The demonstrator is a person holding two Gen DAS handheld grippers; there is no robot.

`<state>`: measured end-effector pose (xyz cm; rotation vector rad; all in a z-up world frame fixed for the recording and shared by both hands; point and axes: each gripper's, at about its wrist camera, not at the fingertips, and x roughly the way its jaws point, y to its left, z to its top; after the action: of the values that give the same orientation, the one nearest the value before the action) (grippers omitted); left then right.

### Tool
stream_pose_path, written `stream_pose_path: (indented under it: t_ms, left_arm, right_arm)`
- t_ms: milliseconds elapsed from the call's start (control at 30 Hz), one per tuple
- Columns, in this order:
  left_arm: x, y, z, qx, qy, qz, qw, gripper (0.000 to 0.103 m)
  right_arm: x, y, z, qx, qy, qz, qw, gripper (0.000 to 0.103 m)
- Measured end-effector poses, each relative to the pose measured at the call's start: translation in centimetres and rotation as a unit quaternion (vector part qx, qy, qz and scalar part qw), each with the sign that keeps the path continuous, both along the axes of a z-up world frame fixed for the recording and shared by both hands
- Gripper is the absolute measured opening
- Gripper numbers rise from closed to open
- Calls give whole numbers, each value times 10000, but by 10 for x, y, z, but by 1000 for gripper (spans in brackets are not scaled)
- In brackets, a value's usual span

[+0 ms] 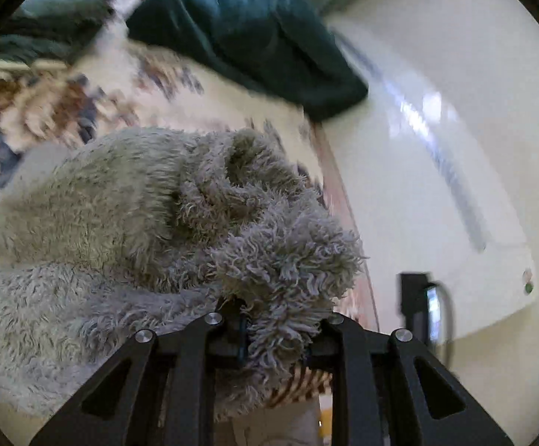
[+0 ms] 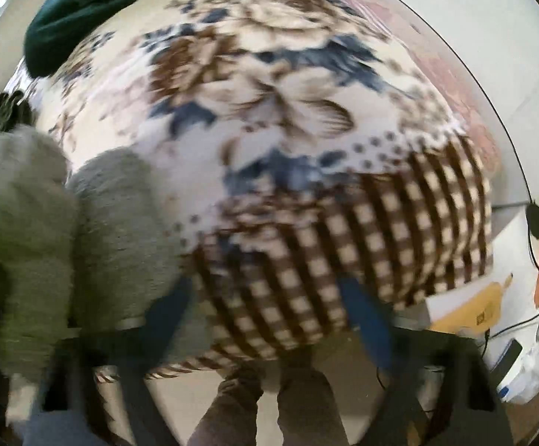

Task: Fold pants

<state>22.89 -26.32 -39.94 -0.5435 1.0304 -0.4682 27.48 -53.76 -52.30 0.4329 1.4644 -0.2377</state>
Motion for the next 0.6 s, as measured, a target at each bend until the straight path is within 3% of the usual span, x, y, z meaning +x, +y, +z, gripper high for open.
stream_pose_path:
  t_ms: [100, 133, 167, 200, 233, 267, 367, 433, 600]
  left_arm:
    - [10, -27, -18, 121, 626, -343, 9974, 26]
    - [10, -30, -18, 162, 672, -382, 9969, 31]
    - [10, -32, -16, 192, 646, -418, 9969, 49]
    - [10, -32, -11, 184, 591, -458, 9970, 73]
    - [10, -32, -6, 142, 537, -491, 9972, 82]
    - [10, -30, 0, 88, 482, -527, 9974, 87]
    - [5, -26, 18, 101, 371, -620, 9973, 89]
    - [7, -9, 27, 109, 355, -495, 9981, 89]
    - [32, 65, 18, 972, 456, 408, 9934, 89]
  right_arm:
    - [-5, -14, -2, 230, -76, -73, 9997, 52]
    - [-5, -19, 0, 384, -199, -97, 9990, 57]
    - [-4, -20, 0, 491, -260, -98, 9984, 62]
    - [-3, -21, 1, 595, -324, -102, 9977, 76]
    - [-1, -22, 2, 694, -420, -135, 9966, 89]
    - [1, -22, 4, 818, -558, -175, 9949, 91]
    - [12, -10, 8, 1402, -863, -219, 9861, 91]
    - [24, 3, 10, 1814, -1038, -131, 9778, 101]
    - [76, 51, -4, 2099, -949, 540, 9716, 103]
